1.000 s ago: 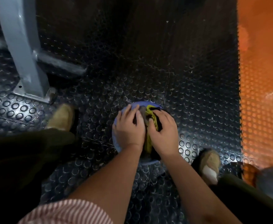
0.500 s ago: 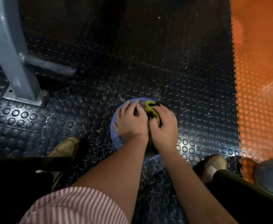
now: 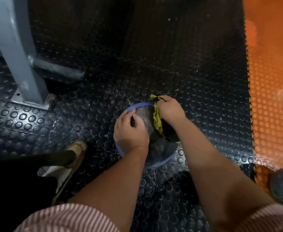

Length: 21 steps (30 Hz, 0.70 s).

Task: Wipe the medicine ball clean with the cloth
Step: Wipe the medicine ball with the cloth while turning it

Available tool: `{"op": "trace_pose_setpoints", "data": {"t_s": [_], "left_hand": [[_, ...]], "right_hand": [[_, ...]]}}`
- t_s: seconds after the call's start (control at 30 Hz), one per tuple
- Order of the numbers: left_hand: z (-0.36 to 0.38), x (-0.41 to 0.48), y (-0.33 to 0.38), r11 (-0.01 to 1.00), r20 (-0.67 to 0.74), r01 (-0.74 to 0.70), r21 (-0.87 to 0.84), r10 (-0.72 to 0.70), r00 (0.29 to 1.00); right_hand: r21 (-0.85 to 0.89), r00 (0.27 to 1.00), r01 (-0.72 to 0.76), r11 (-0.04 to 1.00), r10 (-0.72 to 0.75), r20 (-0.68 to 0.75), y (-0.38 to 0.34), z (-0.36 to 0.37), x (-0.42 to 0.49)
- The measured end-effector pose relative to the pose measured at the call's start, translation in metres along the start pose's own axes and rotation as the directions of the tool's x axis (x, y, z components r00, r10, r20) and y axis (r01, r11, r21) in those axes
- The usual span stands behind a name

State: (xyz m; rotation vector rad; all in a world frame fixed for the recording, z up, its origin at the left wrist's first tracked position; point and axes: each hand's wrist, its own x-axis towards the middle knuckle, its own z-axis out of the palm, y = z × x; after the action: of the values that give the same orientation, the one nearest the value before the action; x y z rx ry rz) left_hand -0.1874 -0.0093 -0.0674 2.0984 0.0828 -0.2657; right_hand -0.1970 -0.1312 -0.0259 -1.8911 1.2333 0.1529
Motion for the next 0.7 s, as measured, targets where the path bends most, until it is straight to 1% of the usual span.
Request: {"op": "trace_pose_setpoints", "data": {"t_s": [0.03, 0.07, 0.1, 0.13, 0.17, 0.23, 0.27, 0.3, 0.37, 0.4, 0.43, 0.47, 0.5, 0.57, 0.63, 0.67, 0.7], "left_hand": [[0.001, 0.004, 0.001, 0.998, -0.018, 0.061, -0.011, -0.061, 0.998], [0.002, 0.009, 0.002, 0.993, -0.025, 0.116, -0.012, -0.117, 0.993], [0.001, 0.015, 0.003, 0.987, -0.021, 0.159, -0.008, -0.159, 0.987], [-0.001, 0.022, 0.004, 0.981, -0.005, 0.193, -0.005, -0.193, 0.981], [-0.002, 0.028, 0.005, 0.976, 0.025, 0.22, -0.004, -0.22, 0.975], [-0.008, 0.037, 0.005, 0.972, 0.091, 0.235, -0.011, -0.233, 0.968], [-0.01, 0.039, 0.006, 0.979, 0.119, 0.203, -0.003, -0.201, 0.972], [-0.011, 0.038, 0.005, 0.99, 0.141, 0.138, 0.022, -0.14, 0.98], [-0.013, 0.032, 0.005, 0.992, 0.201, -0.067, 0.109, 0.044, 0.979], [-0.012, 0.03, 0.004, 0.974, 0.242, -0.172, 0.147, 0.133, 0.961], [-0.01, 0.028, 0.004, 0.954, 0.275, -0.251, 0.162, 0.2, 0.94], [-0.008, 0.028, 0.003, 0.941, 0.29, -0.293, 0.167, 0.238, 0.927], [-0.007, 0.028, 0.002, 0.939, 0.279, -0.302, 0.166, 0.249, 0.927], [-0.005, 0.024, 0.001, 0.958, 0.208, -0.252, 0.137, 0.221, 0.953], [-0.005, 0.017, -0.003, 0.975, 0.101, -0.209, 0.079, 0.201, 0.974], [-0.004, 0.015, -0.005, 0.977, 0.053, -0.208, 0.046, 0.205, 0.977], [-0.003, 0.014, -0.007, 0.98, 0.021, -0.197, 0.017, 0.197, 0.98]], "right_hand": [[-0.03, 0.996, 0.054, 0.998, -0.056, -0.066, 0.0, 0.007, -0.005], [-0.06, 0.975, 0.121, 0.991, -0.131, -0.182, 0.003, 0.016, -0.016], [-0.092, 0.925, 0.198, 0.976, -0.217, -0.312, 0.009, 0.029, -0.031], [-0.12, 0.866, 0.257, 0.959, -0.284, -0.412, 0.016, 0.041, -0.049], [-0.15, 0.823, 0.3, 0.942, -0.335, -0.459, 0.028, 0.055, -0.064], [-0.221, 0.759, 0.394, 0.892, -0.451, -0.47, 0.052, 0.078, -0.086], [-0.235, 0.738, 0.425, 0.874, -0.485, -0.47, 0.06, 0.085, -0.091], [-0.23, 0.726, 0.441, 0.868, -0.495, -0.477, 0.064, 0.088, -0.092], [-0.217, 0.706, 0.433, 0.875, -0.479, -0.521, 0.06, 0.084, -0.088], [-0.217, 0.716, 0.414, 0.884, -0.464, -0.521, 0.055, 0.079, -0.086], [-0.214, 0.747, 0.393, 0.894, -0.447, -0.492, 0.05, 0.07, -0.083], [-0.218, 0.791, 0.375, 0.901, -0.434, -0.43, 0.042, 0.061, -0.078], [-0.253, 0.831, 0.361, 0.898, -0.433, -0.35, 0.035, 0.05, -0.07], [-0.341, 0.889, 0.353, 0.872, -0.426, -0.169, 0.02, 0.03, -0.047], [-0.345, 0.94, 0.326, 0.88, -0.342, 0.018, -0.001, 0.02, -0.017], [-0.339, 0.956, 0.294, 0.894, -0.283, 0.082, -0.012, 0.019, -0.004], [-0.345, 0.963, 0.269, 0.899, -0.245, 0.113, -0.019, 0.02, 0.006]]}}
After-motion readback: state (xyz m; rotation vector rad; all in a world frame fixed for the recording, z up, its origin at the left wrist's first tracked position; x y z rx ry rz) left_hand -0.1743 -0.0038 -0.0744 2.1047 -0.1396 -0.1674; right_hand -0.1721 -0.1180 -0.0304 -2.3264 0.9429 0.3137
